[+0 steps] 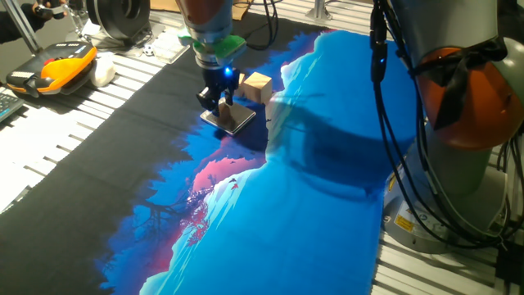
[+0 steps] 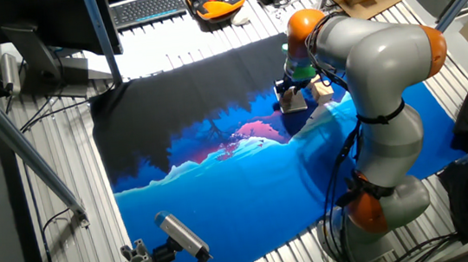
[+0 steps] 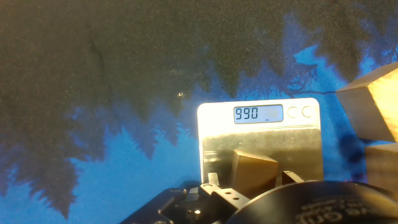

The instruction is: Remove the object from the scale

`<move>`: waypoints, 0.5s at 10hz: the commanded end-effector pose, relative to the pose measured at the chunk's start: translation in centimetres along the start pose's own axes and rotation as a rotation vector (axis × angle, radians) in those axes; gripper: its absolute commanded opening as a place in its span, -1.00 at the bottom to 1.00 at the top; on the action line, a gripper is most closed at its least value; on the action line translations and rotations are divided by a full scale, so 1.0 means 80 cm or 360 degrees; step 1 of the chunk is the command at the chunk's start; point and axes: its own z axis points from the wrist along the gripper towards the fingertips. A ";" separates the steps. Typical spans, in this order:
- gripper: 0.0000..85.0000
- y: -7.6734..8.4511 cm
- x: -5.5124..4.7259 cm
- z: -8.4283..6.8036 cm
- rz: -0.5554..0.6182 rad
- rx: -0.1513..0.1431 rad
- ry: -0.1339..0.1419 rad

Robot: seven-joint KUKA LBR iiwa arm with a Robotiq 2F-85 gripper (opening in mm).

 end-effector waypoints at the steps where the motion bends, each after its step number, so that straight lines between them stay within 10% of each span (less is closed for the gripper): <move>1: 0.20 -0.001 -0.001 0.000 -0.0004 0.0003 -0.0001; 5: 0.20 -0.003 -0.002 0.002 -0.0013 0.0001 -0.0008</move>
